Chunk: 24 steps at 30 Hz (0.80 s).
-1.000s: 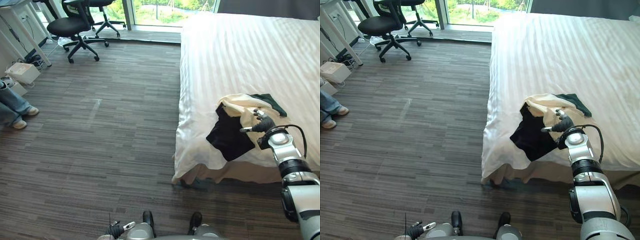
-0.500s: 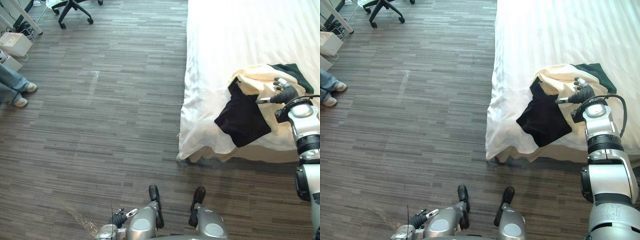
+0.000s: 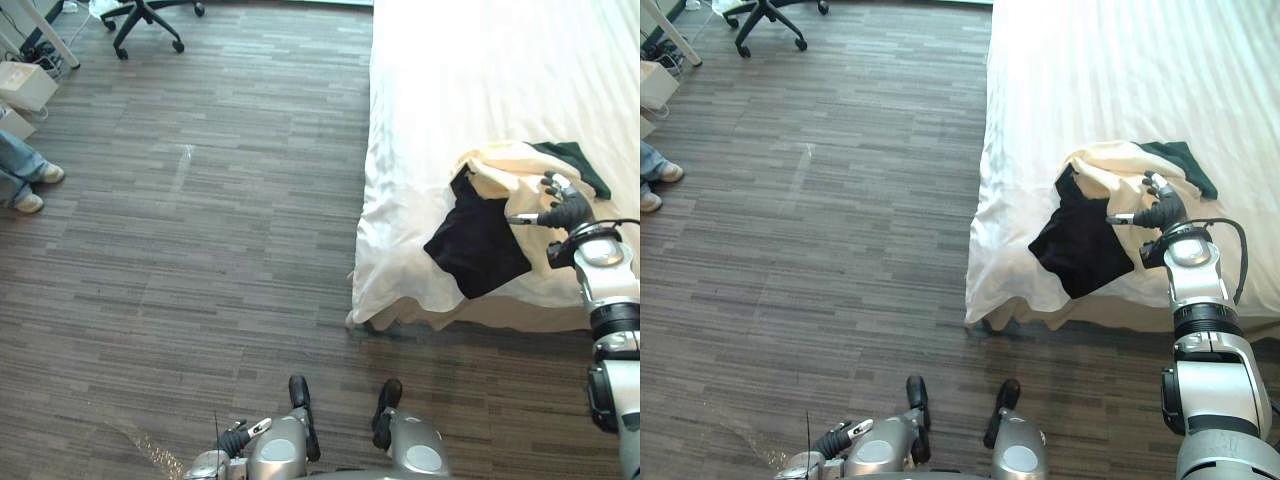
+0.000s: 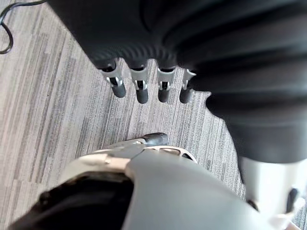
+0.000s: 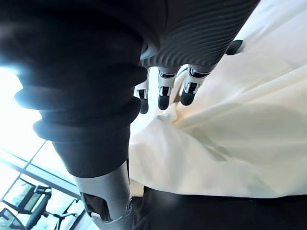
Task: Tidy the bed and pick cloth on bed and put in laundry
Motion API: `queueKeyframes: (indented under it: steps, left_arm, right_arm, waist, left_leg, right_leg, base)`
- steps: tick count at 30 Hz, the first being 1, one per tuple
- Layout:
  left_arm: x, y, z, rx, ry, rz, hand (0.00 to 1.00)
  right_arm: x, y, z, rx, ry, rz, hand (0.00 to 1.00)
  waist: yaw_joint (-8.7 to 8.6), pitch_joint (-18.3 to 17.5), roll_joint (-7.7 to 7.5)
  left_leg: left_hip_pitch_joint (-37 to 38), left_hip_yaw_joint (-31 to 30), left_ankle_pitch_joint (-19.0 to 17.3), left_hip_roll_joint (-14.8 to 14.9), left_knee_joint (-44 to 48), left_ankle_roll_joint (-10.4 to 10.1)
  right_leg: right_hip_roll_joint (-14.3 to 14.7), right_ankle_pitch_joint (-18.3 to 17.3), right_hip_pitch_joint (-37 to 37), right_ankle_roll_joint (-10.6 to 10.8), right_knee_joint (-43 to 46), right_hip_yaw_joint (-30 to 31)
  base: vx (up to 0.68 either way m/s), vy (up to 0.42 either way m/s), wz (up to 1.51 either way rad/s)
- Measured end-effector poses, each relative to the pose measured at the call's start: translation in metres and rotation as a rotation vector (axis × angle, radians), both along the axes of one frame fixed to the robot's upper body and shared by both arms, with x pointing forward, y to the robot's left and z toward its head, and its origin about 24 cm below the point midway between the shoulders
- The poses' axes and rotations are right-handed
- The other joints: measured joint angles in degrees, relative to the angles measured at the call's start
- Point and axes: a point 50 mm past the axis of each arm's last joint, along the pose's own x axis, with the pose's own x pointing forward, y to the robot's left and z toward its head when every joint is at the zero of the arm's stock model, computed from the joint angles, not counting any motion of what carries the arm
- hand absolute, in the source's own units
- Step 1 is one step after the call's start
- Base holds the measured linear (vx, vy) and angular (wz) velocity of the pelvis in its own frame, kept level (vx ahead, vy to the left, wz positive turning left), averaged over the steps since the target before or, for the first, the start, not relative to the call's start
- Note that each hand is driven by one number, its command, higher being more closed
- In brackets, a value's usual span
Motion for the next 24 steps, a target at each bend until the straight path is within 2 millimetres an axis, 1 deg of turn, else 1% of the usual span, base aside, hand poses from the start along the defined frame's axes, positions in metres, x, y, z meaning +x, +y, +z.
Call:
queueKeyframes:
  steps: [1, 2, 3, 4, 6, 7, 9, 10, 12, 13, 14, 16, 18, 22, 23, 24]
  left_arm:
    - [0.006, -0.002, 0.001, -0.004, -0.013, -0.005, 0.00]
    - [0.010, -0.003, 0.002, -0.013, -0.024, -0.001, 0.00]
    - [0.012, -0.004, 0.003, -0.017, -0.030, 0.000, 0.00]
    - [0.018, -0.005, 0.004, -0.028, -0.046, 0.006, 0.00]
    - [0.026, -0.009, 0.006, -0.036, -0.066, -0.008, 0.00]
    - [0.027, -0.010, 0.006, -0.039, -0.069, -0.012, 0.00]
    - [0.033, -0.016, 0.007, -0.063, -0.081, -0.015, 0.00]
    - [0.033, -0.017, 0.007, -0.068, -0.081, -0.014, 0.00]
    - [0.037, -0.023, 0.009, -0.077, -0.088, -0.040, 0.00]
    - [0.038, -0.024, 0.009, -0.081, -0.091, -0.048, 0.00]
    - [0.039, -0.026, 0.010, -0.091, -0.095, -0.057, 0.00]
    - [0.040, -0.026, 0.010, -0.100, -0.098, -0.064, 0.00]
    - [0.041, -0.028, 0.011, -0.111, -0.104, -0.096, 0.00]
    - [0.042, -0.029, 0.011, -0.125, -0.115, -0.115, 0.00]
    - [0.042, -0.029, 0.012, -0.125, -0.123, -0.116, 0.00]
    - [0.043, -0.029, 0.012, -0.124, -0.129, -0.117, 0.00]
  right_arm:
    - [0.001, -0.001, 0.011, -0.021, -0.017, -0.006, 0.00]
    - [0.003, -0.001, 0.023, -0.046, -0.029, -0.008, 0.00]
    - [0.003, -0.001, 0.028, -0.056, -0.035, -0.012, 0.00]
    - [0.003, -0.004, 0.038, -0.069, -0.045, -0.028, 0.00]
    - [0.006, -0.006, 0.050, -0.109, -0.027, -0.059, 0.00]
    - [0.007, -0.007, 0.052, -0.113, -0.017, -0.070, 0.00]
    - [0.008, -0.013, 0.053, -0.119, 0.040, -0.128, 0.00]
    - [0.007, -0.014, 0.053, -0.127, 0.055, -0.144, 0.00]
    - [0.002, -0.024, 0.066, -0.175, 0.100, -0.192, 0.00]
    - [0.001, -0.028, 0.073, -0.192, 0.119, -0.201, 1.00]
    - [-0.001, -0.030, 0.079, -0.210, 0.146, -0.204, 1.00]
    - [-0.002, -0.031, 0.082, -0.235, 0.181, -0.211, 1.00]
    - [-0.007, -0.038, 0.091, -0.246, 0.208, -0.217, 1.00]
    - [-0.011, -0.045, 0.086, -0.177, 0.214, -0.199, 1.00]
    - [-0.011, -0.046, 0.079, -0.144, 0.205, -0.180, 1.00]
    - [-0.012, -0.046, 0.071, -0.078, 0.160, -0.144, 1.00]
  waist:
    - [0.15, 0.4, 0.56]
    - [0.85, 1.0, 1.22]
    - [1.19, 1.2, 1.49]
    - [1.28, 1.9, 2.24]
    - [1.33, 2.9, 3.45]
    - [1.40, 3.1, 3.71]
    - [1.81, 4.0, 5.00]
    - [2.04, 4.1, 5.23]
    - [2.89, 4.7, 6.45]
    - [2.91, 4.9, 6.94]
    - [2.88, 5.2, 7.37]
    - [2.88, 5.2, 7.40]
    - [2.92, 5.3, 7.68]
    - [2.85, 5.3, 7.67]
    - [2.77, 5.3, 7.66]
    - [2.68, 5.3, 7.64]
  left_leg:
    - [-0.7, -0.1, 0.0, 0.0, 0.0, 0.0]
    - [-1.4, -0.3, 0.2, 0.0, 0.0, 0.1]
    - [-2.0, -0.3, 0.3, 0.0, 0.0, 0.1]
    - [-3.0, -0.4, 0.6, 0.0, 0.0, 0.1]
    - [-4.9, -1.1, 1.6, -0.1, 0.0, 0.6]
    - [-5.6, -1.2, 1.9, -0.1, 0.0, 0.6]
    - [-7.2, -1.8, 2.2, -0.3, 0.1, 0.7]
    - [-7.5, -1.8, 2.2, -0.3, 0.1, 0.7]
    - [-8.3, -1.9, 2.2, -0.5, 0.1, 0.7]
    - [-8.6, -2.2, 2.2, -0.6, 0.1, 0.7]
    - [-8.9, -2.8, 2.2, -1.0, 0.1, 0.7]
    - [-9.3, -3.2, 2.3, -1.2, 0.1, 0.7]
    - [-9.4, -3.6, 2.3, -1.4, 0.1, 0.7]
    - [-8.7, -3.7, 2.3, -1.8, 0.1, 0.7]
    - [-8.2, -3.8, 2.3, -1.8, 0.1, 0.8]
    - [-7.4, -3.7, 2.3, -1.7, 0.1, 0.8]
  right_leg:
    - [-0.1, 0.0, -0.7, 0.0, 0.2, 0.0]
    - [-0.1, 0.1, -1.5, -0.1, 0.4, -0.1]
    - [-0.1, 0.1, -2.0, -0.2, 0.5, 0.0]
    - [-0.1, 0.2, -2.9, -0.3, 0.5, -0.2]
    - [-0.7, 0.5, -5.1, -0.4, 1.0, -0.8]
    - [-0.8, 0.5, -5.8, -0.4, 1.2, -0.9]
    - [-0.8, 0.6, -7.2, -0.5, 1.5, -1.1]
    - [-0.7, 0.6, -7.7, -0.5, 1.5, -1.0]
    - [-0.9, 0.6, -8.5, -0.5, 1.8, -1.0]
    - [-1.0, 0.6, -8.7, -0.5, 1.8, -1.1]
    - [-1.1, 0.5, -8.8, -0.5, 1.9, -1.4]
    - [-1.4, 0.2, -9.6, -0.3, 2.8, -1.3]
    - [-1.9, -0.3, -9.9, -0.3, 3.7, -1.4]
    - [-2.4, -1.4, -9.8, -0.2, 5.2, -1.4]
    - [-2.5, -1.6, -9.4, -0.2, 5.5, -1.4]
    - [-2.4, -1.8, -8.7, -0.2, 5.5, -1.4]
  base:
    - [-0.03, 0.013, 0.06]
    - [0.00, 0.000, 0.00]
    - [-0.01, 0.002, 0.03]
    - [0.01, -0.007, 0.07]
    - [0.03, -0.011, 0.16]
    - [0.04, -0.017, 0.14]
    - [0.03, -0.026, 0.09]
    - [0.04, -0.028, 0.03]
    - [0.04, -0.020, 0.03]
    - [0.04, -0.009, 0.13]
    - [0.04, 0.002, 0.13]
    - [0.04, -0.001, 0.08]
    - [0.04, -0.022, 0.08]
    - [0.04, -0.025, 0.04]
    - [0.05, -0.052, -0.01]
    - [0.06, -0.057, -0.01]
